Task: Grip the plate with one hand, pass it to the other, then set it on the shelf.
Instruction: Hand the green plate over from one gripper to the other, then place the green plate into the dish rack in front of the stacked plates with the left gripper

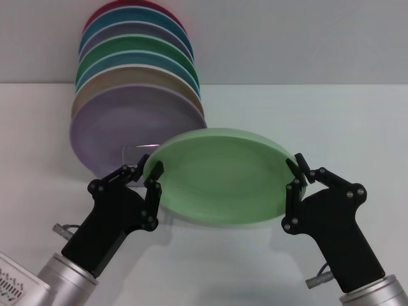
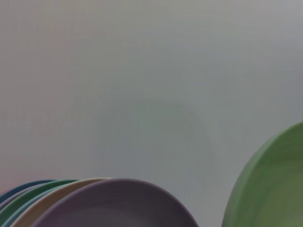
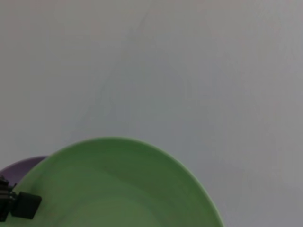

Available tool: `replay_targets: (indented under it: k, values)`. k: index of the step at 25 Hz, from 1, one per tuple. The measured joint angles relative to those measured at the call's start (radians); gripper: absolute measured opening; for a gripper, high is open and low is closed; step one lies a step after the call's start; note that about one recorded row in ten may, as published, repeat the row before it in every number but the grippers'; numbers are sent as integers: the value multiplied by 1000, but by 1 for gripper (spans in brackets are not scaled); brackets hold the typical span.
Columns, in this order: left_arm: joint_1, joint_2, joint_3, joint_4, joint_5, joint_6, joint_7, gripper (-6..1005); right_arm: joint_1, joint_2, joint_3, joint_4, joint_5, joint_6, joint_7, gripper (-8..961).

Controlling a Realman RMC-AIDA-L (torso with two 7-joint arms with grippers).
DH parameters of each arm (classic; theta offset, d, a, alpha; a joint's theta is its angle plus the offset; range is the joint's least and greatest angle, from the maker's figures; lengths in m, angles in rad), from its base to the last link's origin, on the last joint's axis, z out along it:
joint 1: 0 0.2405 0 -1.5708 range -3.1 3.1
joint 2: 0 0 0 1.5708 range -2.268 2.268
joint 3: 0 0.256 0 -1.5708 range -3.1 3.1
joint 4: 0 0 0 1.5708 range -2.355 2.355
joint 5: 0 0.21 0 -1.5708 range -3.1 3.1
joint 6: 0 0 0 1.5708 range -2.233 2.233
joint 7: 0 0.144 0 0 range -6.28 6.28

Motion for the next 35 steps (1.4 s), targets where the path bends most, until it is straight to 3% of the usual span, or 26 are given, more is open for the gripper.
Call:
replay_targets:
  k: [14,26,28,35]
  values:
    - [0,0,0,2,1,0,3,48,0,0,0,-2,0,1,0,20]
    - [-1,0,-6,4,-6,-4,4,48,16,-5,-1,-10,-2,10,2,20]
    - [-1,0,-12,4,-6,-6,5,48,18,-5,-4,-10,-3,13,2,178]
    - [10,1,-55,3,-6,-6,1,49,7,-8,-50,-5,-8,-45,2,298]
